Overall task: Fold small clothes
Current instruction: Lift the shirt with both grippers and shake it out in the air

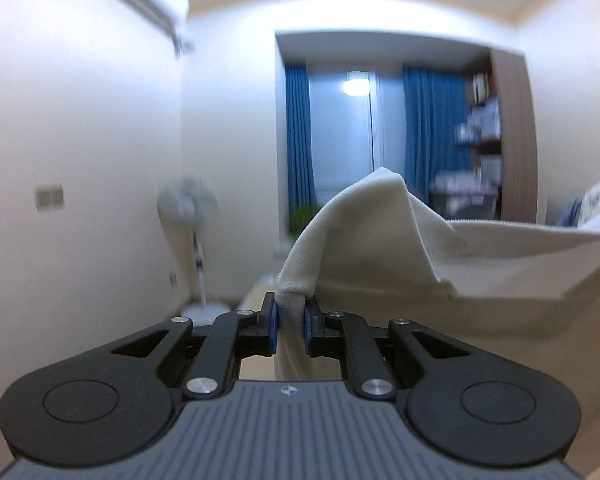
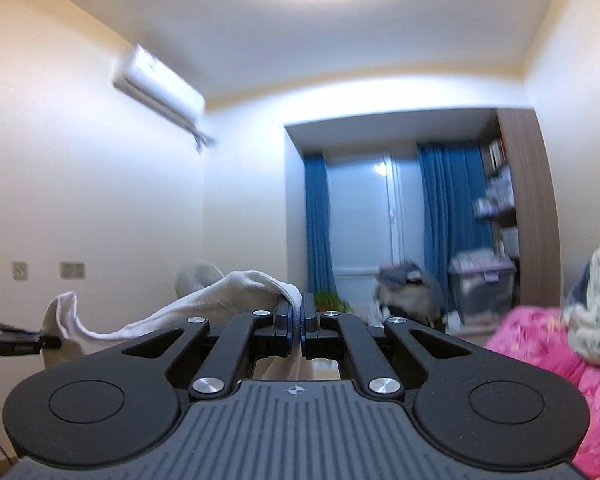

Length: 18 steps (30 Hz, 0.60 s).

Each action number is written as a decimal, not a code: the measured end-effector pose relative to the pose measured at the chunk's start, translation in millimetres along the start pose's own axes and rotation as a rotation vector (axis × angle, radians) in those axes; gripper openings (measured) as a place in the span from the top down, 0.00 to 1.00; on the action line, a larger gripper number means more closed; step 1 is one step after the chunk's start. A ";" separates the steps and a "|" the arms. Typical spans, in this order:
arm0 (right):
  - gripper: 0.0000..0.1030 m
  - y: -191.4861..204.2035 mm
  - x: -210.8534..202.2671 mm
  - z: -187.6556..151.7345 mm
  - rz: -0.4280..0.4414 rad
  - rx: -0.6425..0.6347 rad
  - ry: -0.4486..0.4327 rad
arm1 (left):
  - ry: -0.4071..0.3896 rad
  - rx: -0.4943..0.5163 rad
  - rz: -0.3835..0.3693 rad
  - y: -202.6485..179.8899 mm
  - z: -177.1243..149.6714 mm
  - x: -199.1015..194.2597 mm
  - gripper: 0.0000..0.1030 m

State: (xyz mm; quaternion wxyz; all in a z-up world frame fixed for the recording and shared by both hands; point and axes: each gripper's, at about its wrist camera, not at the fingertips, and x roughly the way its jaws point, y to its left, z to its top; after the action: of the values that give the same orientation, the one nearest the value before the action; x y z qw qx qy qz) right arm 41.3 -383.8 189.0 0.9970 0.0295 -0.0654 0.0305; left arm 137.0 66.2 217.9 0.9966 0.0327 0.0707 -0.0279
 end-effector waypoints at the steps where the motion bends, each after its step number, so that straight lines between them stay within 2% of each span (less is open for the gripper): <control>1: 0.97 0.4 -14.0 4.1 0.007 -0.001 -0.002 | -0.033 0.007 -0.001 -1.9 3.2 -19.9 0.87; 5: 0.97 8.4 -62.0 11.7 0.012 -0.002 0.026 | -0.103 0.036 -0.003 -1.2 6.2 -82.7 0.87; 9: 0.97 28.2 -79.6 5.6 0.020 -0.009 0.060 | -0.094 0.054 -0.008 -2.6 8.5 -111.8 0.87; 11: 0.97 32.3 -71.4 1.7 0.023 -0.001 0.082 | -0.075 0.060 -0.007 2.4 9.5 -117.0 0.87; 14: 0.97 25.7 -38.3 -11.4 0.011 0.029 0.129 | -0.027 0.060 -0.003 2.9 3.2 -90.6 0.87; 18: 0.97 -1.2 38.1 -50.7 -0.023 0.104 0.250 | 0.083 0.090 0.007 -0.2 -16.1 -3.1 0.87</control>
State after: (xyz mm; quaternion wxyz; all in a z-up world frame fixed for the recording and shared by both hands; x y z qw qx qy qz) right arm 85.6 -379.6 143.8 0.9947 0.0781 0.0615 0.0260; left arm 131.7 67.3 202.5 0.9904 0.0787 0.1108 -0.0262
